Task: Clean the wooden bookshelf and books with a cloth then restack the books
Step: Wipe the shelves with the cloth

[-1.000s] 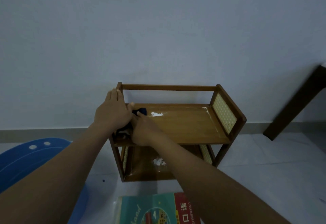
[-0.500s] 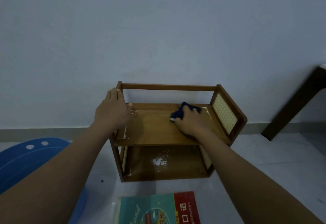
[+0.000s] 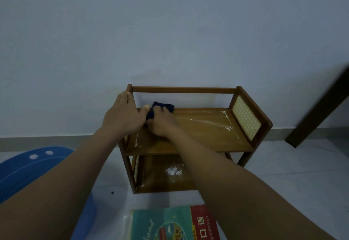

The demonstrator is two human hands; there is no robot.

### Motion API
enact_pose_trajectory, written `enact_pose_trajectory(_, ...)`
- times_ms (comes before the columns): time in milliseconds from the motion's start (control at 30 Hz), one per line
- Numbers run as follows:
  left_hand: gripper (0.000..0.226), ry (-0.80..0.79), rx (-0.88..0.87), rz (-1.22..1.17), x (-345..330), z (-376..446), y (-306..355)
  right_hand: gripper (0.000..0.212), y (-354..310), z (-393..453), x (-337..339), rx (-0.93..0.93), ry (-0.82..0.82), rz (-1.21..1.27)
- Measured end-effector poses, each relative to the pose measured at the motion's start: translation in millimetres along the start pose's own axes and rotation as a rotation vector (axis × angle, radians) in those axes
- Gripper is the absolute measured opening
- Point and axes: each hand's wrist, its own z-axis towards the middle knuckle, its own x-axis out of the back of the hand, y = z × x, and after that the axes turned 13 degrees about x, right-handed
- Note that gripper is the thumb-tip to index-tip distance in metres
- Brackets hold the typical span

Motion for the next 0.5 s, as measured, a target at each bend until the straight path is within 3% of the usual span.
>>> enact_pose_trajectory(133, 0.083, -0.007, 0.016, 0.017, 1.2, -3.4, 2.9, 0.022, -37.0, -30.0, -13.0, 0.223, -0.083, -0.024)
enact_pose_trajectory(267, 0.084, -0.016, 0.001, 0.047, 1.7, -7.1, 1.6, 0.039, -45.9, -83.3, -25.7, 0.281, -0.010, -0.093)
enact_pose_trajectory(400, 0.081, 0.010, -0.022, 0.102, 3.5, -8.8, -0.6, 0.032, -25.3, -101.8, 1.8, 0.178, -0.034, -0.015)
enact_pose_trajectory(500, 0.079, 0.010, -0.021, 0.095, 5.5, -11.1, -1.3, 0.028, 25.4, -125.3, 29.1, -0.016, 0.044, -0.011)
